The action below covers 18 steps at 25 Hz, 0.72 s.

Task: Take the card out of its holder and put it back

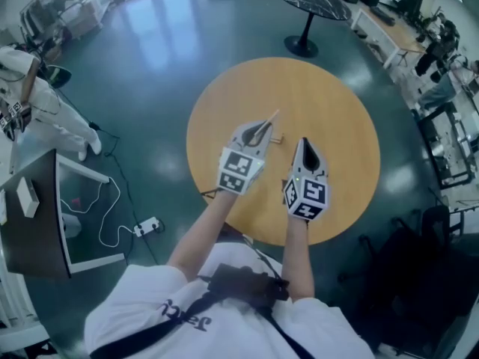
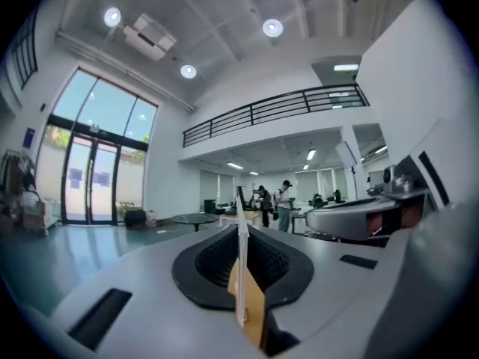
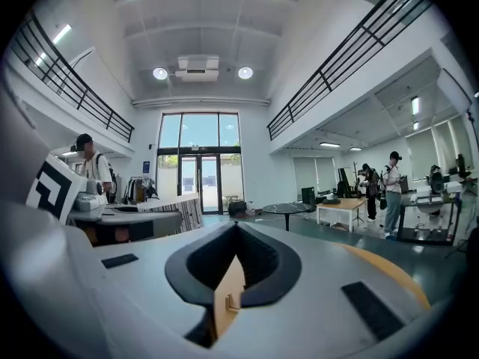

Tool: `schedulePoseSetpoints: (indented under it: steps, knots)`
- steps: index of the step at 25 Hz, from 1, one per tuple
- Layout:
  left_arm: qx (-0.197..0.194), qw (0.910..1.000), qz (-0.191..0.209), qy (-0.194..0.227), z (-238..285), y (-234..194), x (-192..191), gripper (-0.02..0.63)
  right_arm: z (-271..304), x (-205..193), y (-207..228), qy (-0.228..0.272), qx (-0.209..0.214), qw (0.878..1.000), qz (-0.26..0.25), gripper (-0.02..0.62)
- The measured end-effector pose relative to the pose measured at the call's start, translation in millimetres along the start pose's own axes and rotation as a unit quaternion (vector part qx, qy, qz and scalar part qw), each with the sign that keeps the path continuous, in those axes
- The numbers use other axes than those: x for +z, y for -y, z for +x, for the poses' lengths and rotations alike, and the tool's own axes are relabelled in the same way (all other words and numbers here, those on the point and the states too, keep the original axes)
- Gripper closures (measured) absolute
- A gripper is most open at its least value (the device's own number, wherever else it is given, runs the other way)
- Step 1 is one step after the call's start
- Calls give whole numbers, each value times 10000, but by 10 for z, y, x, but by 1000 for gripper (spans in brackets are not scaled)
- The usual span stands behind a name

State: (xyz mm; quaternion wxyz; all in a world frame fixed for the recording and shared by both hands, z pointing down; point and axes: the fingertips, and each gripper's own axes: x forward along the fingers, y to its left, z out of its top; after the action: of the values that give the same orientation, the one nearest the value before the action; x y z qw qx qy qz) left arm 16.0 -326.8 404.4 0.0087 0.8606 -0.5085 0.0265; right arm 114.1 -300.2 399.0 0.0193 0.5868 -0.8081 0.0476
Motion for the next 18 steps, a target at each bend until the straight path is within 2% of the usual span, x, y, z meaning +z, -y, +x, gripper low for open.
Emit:
schedulePoseSetpoints:
  steps: [3,5,9,18]
  knots:
    - [682,9974,244,25,-163,-97,-3,578,-43,-14,-26,-3,-27,10000,-19,589]
    - [887,9956,305,40,-243,-114,-1,578,-69,-17,-42,-7,-23,10000,-39,589]
    - [1019,9939,413,84,-350,-126,16,578,-107,-4,-93,15,-9,10000,-70,589]
    - [1001,9948,171,47,-403,-91,-69,578,-144,1,-108,40,78,9999,-77,589]
